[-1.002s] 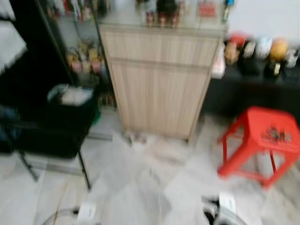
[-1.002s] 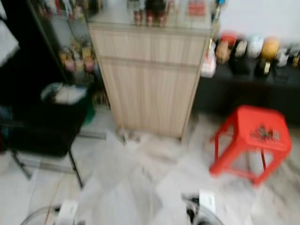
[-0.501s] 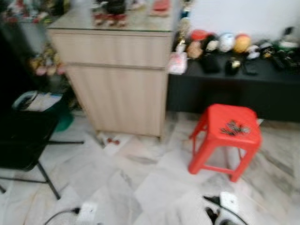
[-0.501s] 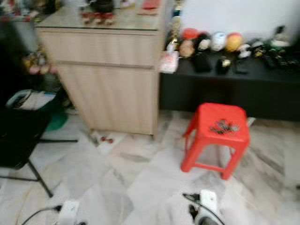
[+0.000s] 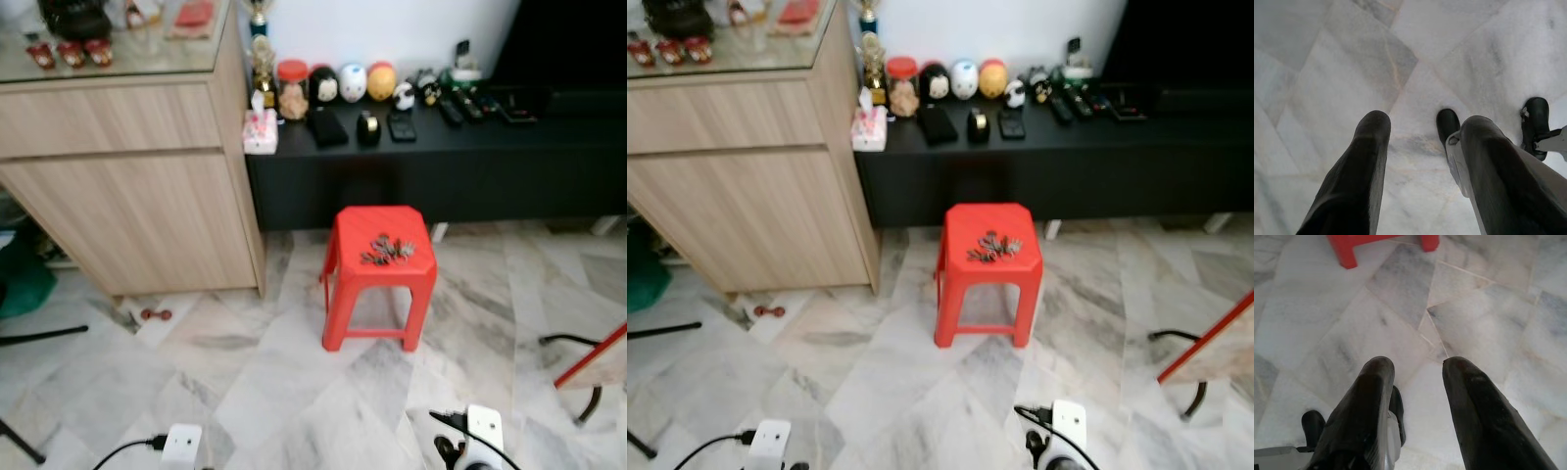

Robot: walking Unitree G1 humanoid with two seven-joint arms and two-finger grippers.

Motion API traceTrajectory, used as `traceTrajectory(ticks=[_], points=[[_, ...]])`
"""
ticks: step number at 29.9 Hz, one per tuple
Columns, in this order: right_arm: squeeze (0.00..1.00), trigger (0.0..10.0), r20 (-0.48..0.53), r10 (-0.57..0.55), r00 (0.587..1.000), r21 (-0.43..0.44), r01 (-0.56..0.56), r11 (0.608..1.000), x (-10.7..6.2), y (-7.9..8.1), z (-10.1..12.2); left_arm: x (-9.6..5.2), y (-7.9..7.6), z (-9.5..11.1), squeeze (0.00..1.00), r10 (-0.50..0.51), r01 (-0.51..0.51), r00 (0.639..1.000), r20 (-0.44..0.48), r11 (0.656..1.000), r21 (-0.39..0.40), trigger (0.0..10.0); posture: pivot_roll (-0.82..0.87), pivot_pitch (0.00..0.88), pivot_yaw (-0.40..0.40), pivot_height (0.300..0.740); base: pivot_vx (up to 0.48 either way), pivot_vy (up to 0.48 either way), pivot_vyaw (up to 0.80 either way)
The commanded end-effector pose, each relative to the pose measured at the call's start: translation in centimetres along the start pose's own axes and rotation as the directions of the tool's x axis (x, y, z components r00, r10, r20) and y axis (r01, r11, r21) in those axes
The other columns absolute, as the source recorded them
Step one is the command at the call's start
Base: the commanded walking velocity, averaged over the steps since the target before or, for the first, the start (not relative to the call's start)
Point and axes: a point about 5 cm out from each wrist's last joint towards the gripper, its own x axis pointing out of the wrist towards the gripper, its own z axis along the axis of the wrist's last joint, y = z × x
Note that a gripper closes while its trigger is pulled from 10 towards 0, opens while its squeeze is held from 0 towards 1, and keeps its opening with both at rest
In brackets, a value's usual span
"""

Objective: Hang keys on a hook

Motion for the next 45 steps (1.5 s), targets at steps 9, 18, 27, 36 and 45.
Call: traceTrajectory(ticks=[9,18,27,36,45], points=[[0.0,10.0,0.008,0.004,1.0,0.006,-0.004,1.0,0.02,0.17,0.09,-0.06,0.03,-0.32,0.0,0.003,-0.003,1.0,-0.006,0.999,-0.045,10.0,-0.11,0.062,-0.013,0.74,0.0,0.0,0.0],[0.0,10.0,0.022,0.009,1.0,0.013,-0.009,1.0,0.06,0.27,0.34,0.0,-0.18,-0.11,0.0,-0.006,0.006,1.0,0.001,0.998,-0.066,10.0,-0.11,0.062,-0.014,0.74,0.0,0.0,0.0],[0.0,10.0,0.024,0.016,1.0,0.01,-0.017,1.0,0.09,0.4,0.42,-0.02,-0.33,-0.21,0.0,-0.012,0.012,1.0,0.004,0.997,-0.082,10.0,-0.11,0.059,-0.016,0.74,0.143,0.0,0.0],[0.0,10.0,0.028,0.02,0.999,0.009,-0.021,1.0,0.11,0.5,0.51,-0.08,-0.22,-0.47,0.0,-0.012,0.012,1.0,-0.003,0.996,-0.093,10.0,-0.11,0.057,-0.019,0.74,0.302,0.0,0.0],[0.0,10.0,0.031,0.024,0.999,0.008,-0.024,1.0,0.12,0.56,0.56,-0.05,-0.5,-0.41,0.0,-0.019,0.018,1.0,-0.003,0.995,-0.098,10.0,-0.11,0.055,-0.022,0.74,0.322,0.0,0.0]])
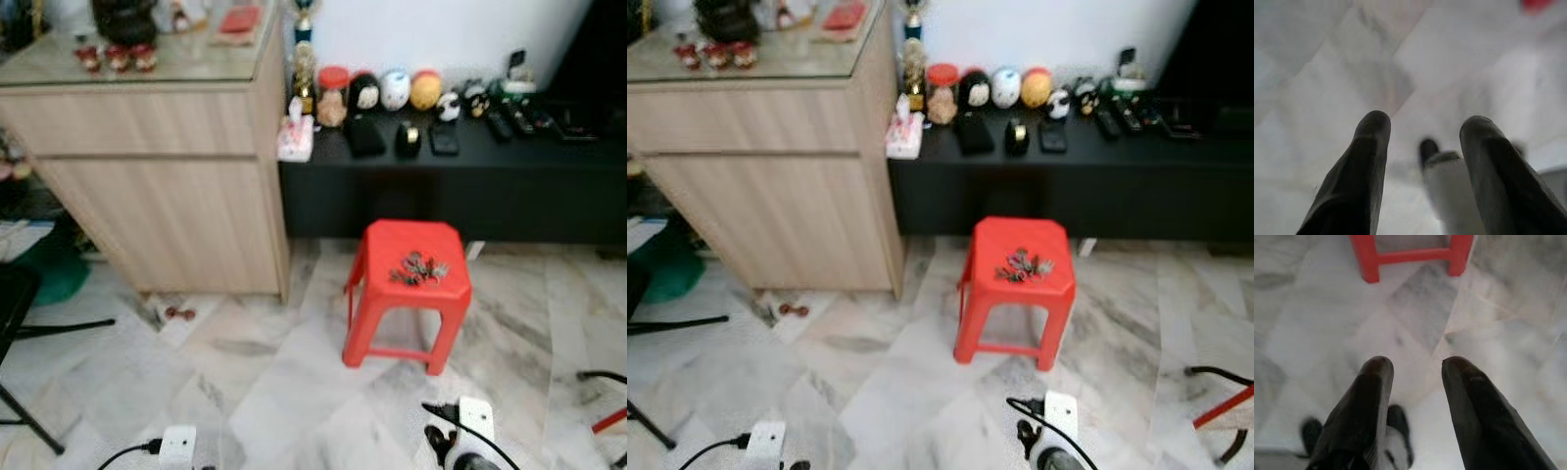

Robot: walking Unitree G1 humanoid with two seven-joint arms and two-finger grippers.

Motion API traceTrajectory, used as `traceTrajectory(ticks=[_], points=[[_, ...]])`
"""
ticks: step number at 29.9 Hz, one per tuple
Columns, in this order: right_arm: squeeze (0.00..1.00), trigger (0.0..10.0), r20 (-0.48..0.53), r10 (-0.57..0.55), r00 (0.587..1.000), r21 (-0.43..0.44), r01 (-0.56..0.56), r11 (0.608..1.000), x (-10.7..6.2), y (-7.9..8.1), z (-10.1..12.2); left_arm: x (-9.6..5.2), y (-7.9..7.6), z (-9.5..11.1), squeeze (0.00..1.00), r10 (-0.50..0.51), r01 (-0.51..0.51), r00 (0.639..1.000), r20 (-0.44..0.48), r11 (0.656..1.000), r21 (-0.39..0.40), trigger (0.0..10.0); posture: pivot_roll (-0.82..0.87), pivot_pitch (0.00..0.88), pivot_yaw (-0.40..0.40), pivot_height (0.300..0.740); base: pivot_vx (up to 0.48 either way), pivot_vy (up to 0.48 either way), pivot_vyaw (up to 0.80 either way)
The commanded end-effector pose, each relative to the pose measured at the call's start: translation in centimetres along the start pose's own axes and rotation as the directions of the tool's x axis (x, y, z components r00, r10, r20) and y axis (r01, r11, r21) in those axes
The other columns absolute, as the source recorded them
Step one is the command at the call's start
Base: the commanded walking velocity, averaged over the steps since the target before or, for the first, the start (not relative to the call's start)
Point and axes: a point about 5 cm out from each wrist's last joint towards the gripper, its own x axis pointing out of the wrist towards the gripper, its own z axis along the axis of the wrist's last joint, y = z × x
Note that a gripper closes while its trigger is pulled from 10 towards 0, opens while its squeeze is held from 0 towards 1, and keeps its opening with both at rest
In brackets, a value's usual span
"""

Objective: Hang keys on a hook

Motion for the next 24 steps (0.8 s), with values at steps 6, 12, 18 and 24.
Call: traceTrajectory(ticks=[6,12,18,24], points=[[0.0,10.0,0.04,0.036,0.999,0.006,-0.036,0.999,0.3,1.4,1.1,-0.5,1.0,-1.8,0.0,0.03,-0.031,0.998,-0.055,0.999,-0.013,10.0,-0.11,0.056,-0.021,0.74,0.325,0.0,0.0],[0.0,10.0,0.041,0.037,0.998,0.005,-0.037,0.999,0.3,1.4,1.1,-0.3,0.1,-1.4,0.0,0.019,-0.02,0.999,-0.044,1.0,-0.014,10.0,-0.11,0.054,-0.023,0.74,0.326,0.0,0.0],[0.0,10.0,0.04,0.037,0.999,0.005,-0.037,0.999,0.3,1.4,1.1,-0.3,-0.5,-1.5,0.0,0.011,-0.012,0.999,-0.037,1.0,-0.014,10.0,-0.11,0.049,-0.023,0.74,0.326,0.0,0.0],[0.0,10.0,0.028,0.042,0.999,0.007,-0.043,0.999,0.3,1.5,0.9,-0.3,0.1,-1.4,0.0,0.013,-0.013,1.0,-0.027,1.0,-0.018,10.0,-0.12,0.041,-0.022,0.74,0.326,0.0,-0.5]])
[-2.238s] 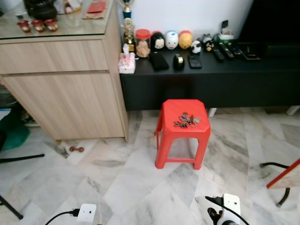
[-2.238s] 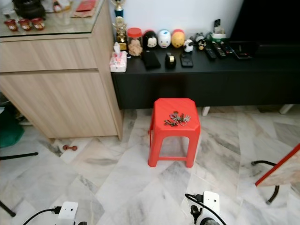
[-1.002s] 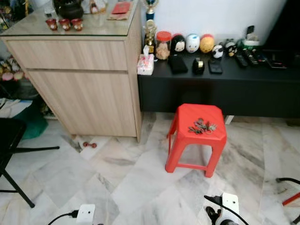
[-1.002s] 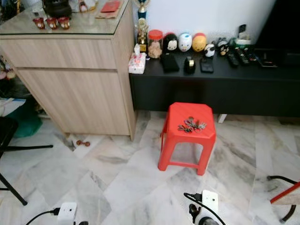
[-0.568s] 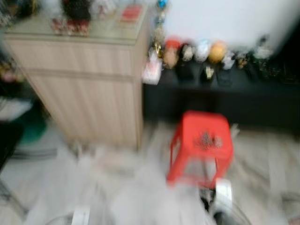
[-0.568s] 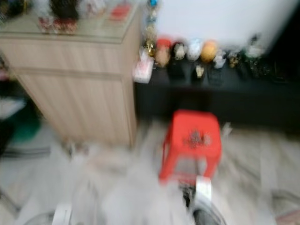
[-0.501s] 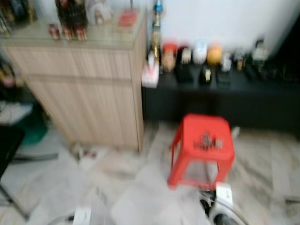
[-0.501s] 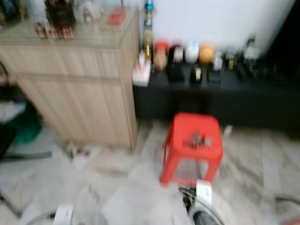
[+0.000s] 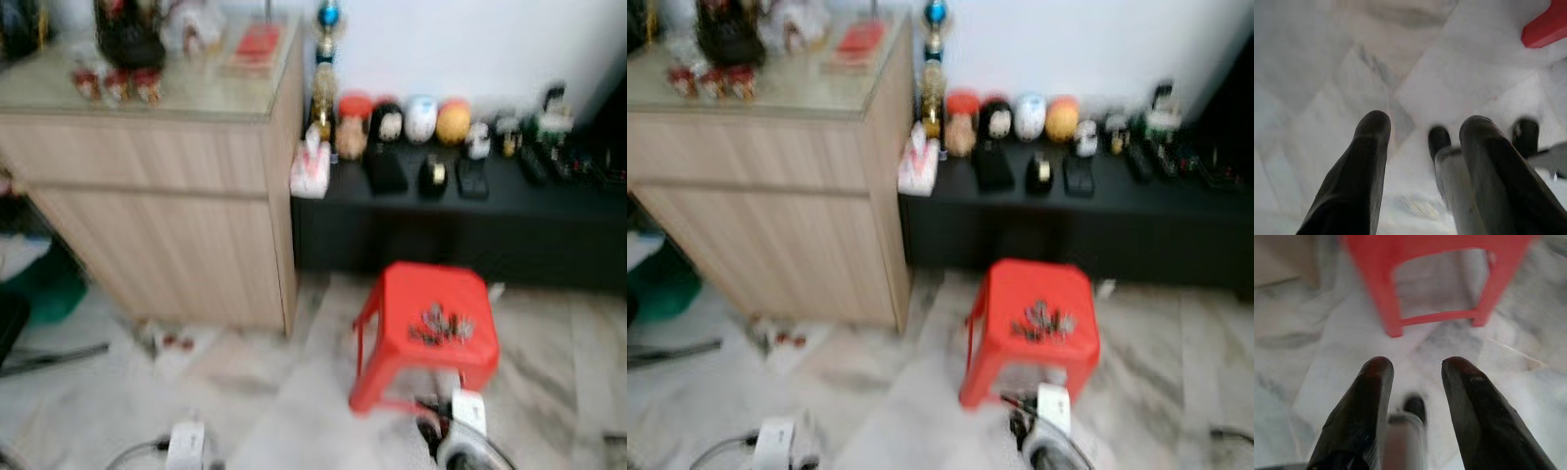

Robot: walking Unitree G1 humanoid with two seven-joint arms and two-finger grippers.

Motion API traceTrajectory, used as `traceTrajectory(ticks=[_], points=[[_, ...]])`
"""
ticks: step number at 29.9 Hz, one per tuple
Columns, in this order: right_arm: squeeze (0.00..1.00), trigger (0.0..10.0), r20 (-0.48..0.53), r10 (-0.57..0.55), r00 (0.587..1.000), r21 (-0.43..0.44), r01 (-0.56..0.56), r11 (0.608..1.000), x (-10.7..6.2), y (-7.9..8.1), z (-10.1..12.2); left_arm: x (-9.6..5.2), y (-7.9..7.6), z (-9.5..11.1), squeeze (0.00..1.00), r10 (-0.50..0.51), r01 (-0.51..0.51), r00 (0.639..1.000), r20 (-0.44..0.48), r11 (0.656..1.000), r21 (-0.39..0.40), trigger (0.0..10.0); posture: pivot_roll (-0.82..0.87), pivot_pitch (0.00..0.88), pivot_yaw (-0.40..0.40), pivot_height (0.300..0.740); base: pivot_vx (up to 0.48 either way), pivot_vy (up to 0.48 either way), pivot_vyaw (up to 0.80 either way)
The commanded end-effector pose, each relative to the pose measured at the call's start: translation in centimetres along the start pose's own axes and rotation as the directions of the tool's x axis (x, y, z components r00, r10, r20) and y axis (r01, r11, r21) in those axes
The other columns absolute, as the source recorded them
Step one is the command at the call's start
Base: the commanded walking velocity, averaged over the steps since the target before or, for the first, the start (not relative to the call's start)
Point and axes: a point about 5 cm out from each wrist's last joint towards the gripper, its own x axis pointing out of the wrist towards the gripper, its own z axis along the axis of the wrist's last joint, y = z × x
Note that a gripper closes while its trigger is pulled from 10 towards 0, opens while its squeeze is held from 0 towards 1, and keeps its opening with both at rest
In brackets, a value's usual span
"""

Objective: Hang keys on a hook

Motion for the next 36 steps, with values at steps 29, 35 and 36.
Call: traceTrajectory(ticks=[29,35,36], points=[[0.0,10.0,0.349,0.135,0.927,-0.249,-0.047,0.967,0.0,1.6,7.1,-0.2,-0.5,7.9,0.0,-0.066,0.056,0.905,0.421,0.998,0.038,10.0,-0.14,0.071,-0.016,0.74,0.069,0.0,-0.07],[0.0,10.0,0.575,0.137,0.807,-0.187,-0.034,0.982,-1.3,1.6,11.4,-1.9,0.0,11.5,0.0,-0.081,0.076,0.767,0.637,0.996,0.035,10.0,-0.12,0.068,-0.027,0.74,0.0,0.0,0.0],[0.0,10.0,0.601,0.125,0.79,-0.171,-0.026,0.985,-1.6,1.5,11.9,-2.2,0.0,11.9,0.0,-0.077,0.076,0.745,0.662,0.997,0.03,10.0,-0.12,0.065,-0.027,0.74,0.0,0.0,0.0]])
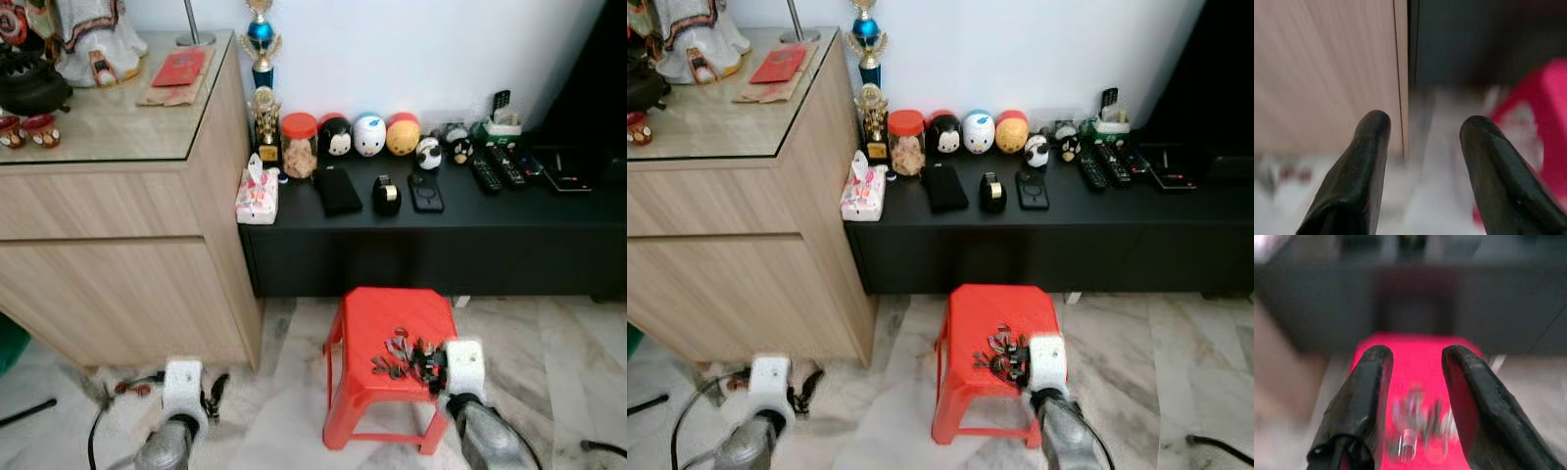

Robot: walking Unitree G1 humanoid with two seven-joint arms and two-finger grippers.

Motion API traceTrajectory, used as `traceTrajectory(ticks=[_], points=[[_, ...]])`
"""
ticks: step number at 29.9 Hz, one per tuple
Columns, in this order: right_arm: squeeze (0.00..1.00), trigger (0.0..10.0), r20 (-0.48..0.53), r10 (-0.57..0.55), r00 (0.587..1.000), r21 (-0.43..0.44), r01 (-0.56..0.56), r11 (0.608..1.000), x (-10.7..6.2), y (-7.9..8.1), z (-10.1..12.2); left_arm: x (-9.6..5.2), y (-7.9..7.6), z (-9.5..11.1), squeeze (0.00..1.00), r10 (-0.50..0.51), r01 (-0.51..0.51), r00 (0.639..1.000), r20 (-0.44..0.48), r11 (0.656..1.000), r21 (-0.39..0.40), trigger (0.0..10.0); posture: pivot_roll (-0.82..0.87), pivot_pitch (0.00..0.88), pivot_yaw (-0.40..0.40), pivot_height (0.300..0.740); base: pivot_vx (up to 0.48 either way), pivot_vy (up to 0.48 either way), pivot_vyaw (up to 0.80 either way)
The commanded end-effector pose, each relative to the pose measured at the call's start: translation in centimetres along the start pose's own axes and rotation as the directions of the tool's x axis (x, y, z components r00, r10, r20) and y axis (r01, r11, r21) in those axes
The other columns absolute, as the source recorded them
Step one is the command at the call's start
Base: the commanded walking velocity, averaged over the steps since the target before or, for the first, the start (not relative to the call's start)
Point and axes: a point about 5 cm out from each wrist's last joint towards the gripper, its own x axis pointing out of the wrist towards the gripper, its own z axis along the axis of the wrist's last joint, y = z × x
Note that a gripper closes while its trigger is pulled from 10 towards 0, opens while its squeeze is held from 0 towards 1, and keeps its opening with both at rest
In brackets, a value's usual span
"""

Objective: Hang keys on a hook

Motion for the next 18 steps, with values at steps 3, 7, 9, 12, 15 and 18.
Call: traceTrajectory(ticks=[3,7,9,12,15,18], points=[[0.0,10.0,0.096,-0.088,0.991,0.133,0.075,0.988,-0.3,-0.5,1.6,-0.7,-0.4,1.9,0.0,0.012,-0.008,0.992,0.124,0.999,-0.037,10.0,-0.13,0.049,-0.002,0.74,0.0,0.0,0.0],[0.0,10.0,0.126,0.141,0.982,-0.046,-0.136,0.99,-1.1,1.4,2.6,-0.6,-1.3,3.6,0.0,-0.087,0.087,0.978,0.188,0.996,0.007,10.0,-0.15,0.034,0.008,0.74,0.0,0.0,0.0],[0.0,10.0,0.158,0.191,0.969,-0.102,-0.177,0.979,-1.0,1.8,3.8,-0.5,-1.3,4.6,0.0,-0.122,0.117,0.969,0.215,0.992,0.035,10.0,-0.16,0.027,0.008,0.74,0.0,0.0,0.0],[0.0,10.0,0.176,0.19,0.966,-0.111,-0.172,0.979,-0.7,1.8,4.5,-0.7,-1.4,5.0,0.0,-0.131,0.125,0.965,0.226,0.991,0.04,10.0,-0.15,0.028,0.007,0.74,0.0,0.0,0.0],[0.0,10.0,0.265,0.181,0.947,-0.148,-0.145,0.978,0.2,1.9,7.0,-0.8,-1.7,6.1,0.0,-0.13,0.117,0.958,0.255,0.991,0.065,10.0,-0.13,0.029,-0.009,0.74,0.0,0.0,0.0],[0.0,10.0,0.356,0.089,0.93,-0.09,-0.061,0.994,0.6,1.5,9.0,-0.8,-1.4,7.0,0.0,-0.061,0.051,0.954,0.293,0.998,0.043,10.0,-0.14,0.019,-0.029,0.74,0.0,0.0,0.0]])
